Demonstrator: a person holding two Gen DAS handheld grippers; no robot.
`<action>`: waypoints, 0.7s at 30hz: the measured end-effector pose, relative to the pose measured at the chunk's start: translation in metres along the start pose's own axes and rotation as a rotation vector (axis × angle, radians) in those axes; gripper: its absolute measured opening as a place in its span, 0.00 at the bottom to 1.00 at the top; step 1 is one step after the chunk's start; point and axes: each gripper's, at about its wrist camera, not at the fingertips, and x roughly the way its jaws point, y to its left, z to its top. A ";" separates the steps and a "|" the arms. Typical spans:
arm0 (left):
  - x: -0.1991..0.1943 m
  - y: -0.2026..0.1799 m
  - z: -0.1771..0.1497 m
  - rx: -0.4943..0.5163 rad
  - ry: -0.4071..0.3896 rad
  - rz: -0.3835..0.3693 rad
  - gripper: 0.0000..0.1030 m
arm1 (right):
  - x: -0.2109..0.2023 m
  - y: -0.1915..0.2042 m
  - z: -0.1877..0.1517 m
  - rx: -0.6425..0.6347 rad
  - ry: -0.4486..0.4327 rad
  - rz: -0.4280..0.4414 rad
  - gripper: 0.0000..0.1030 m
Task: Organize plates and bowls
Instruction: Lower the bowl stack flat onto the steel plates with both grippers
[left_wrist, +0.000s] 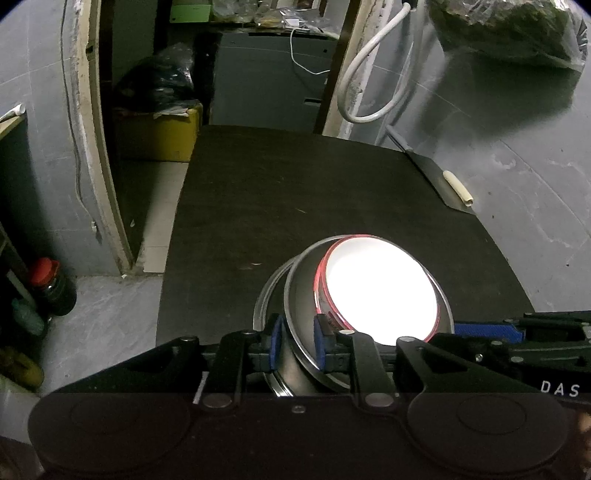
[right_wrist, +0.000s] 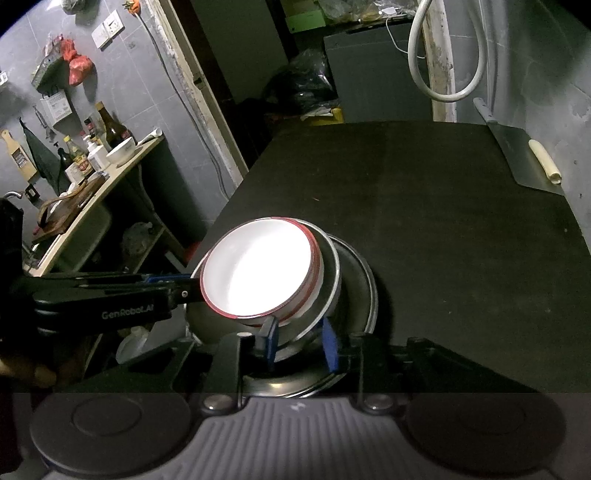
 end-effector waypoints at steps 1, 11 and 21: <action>0.000 0.000 0.000 -0.003 0.000 0.004 0.25 | 0.000 0.000 0.000 0.001 0.000 0.000 0.32; 0.002 0.004 0.001 -0.019 0.000 0.024 0.38 | 0.001 0.003 0.000 0.002 -0.001 -0.004 0.36; 0.002 0.007 0.001 -0.030 0.004 0.042 0.50 | 0.004 0.004 0.001 0.001 0.001 -0.004 0.41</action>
